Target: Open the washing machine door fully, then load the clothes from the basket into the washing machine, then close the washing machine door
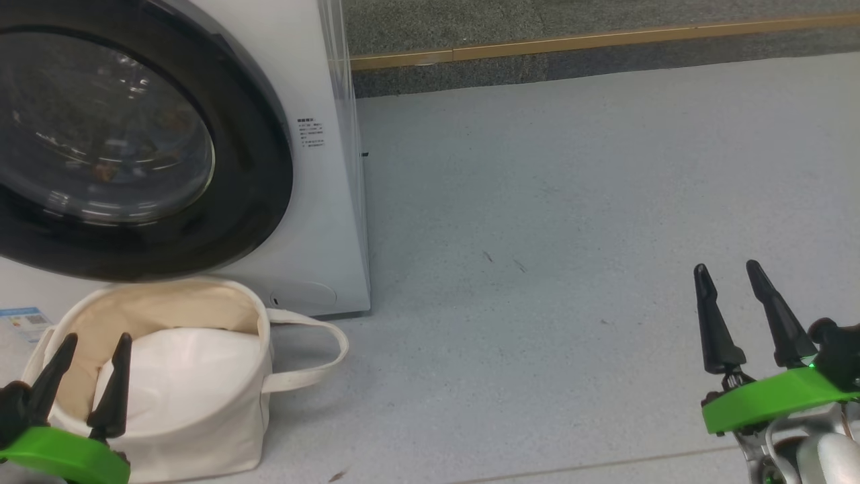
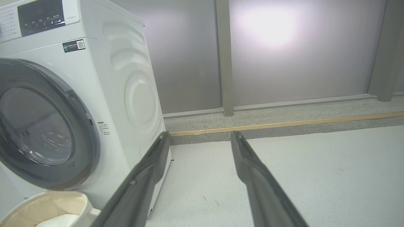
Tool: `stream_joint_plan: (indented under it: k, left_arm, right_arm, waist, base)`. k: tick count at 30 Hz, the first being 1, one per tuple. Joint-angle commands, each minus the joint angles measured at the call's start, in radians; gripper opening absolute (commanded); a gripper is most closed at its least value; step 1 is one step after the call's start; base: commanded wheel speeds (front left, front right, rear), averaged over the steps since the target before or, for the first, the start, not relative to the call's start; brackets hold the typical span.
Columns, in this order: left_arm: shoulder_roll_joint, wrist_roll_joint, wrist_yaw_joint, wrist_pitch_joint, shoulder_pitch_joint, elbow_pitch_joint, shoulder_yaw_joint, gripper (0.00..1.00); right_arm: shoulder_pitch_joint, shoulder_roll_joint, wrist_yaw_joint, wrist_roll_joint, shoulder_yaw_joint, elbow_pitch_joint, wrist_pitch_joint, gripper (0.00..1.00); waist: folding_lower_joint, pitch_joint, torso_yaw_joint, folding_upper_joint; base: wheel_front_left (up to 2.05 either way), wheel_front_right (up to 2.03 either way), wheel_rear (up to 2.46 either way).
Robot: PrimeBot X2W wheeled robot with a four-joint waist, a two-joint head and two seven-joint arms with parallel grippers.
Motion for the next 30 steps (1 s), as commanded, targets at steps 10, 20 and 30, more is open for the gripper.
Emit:
stream_joint_plan:
  k: [10,20,30]
  left_arm:
    - [0.063,-0.002,0.008,-0.001,-0.046,-0.033,0.04,1.0]
    - [0.066,-0.004,0.01,-0.001,-0.048,-0.041,0.036,1.0]
    - [-0.05,-0.013,-0.001,0.008,0.032,0.014,-0.031,0.0]
  right_arm:
    - [-0.013,-0.007,0.0,0.004,0.014,-0.031,-0.006,1.0]
    - [-0.012,-0.008,0.0,0.006,0.017,-0.03,-0.004,1.0]
    - [0.019,0.014,0.0,0.02,0.005,0.066,0.005,0.0]
  waist:
    - [0.0,0.005,0.003,0.0]
    - [0.0,0.006,0.005,0.0]
    - [0.0002,0.006,0.007,0.0]
  base:
    - [0.0,0.0,0.0]
    - [0.0,0.0,0.0]
    - [0.0,0.0,0.0]
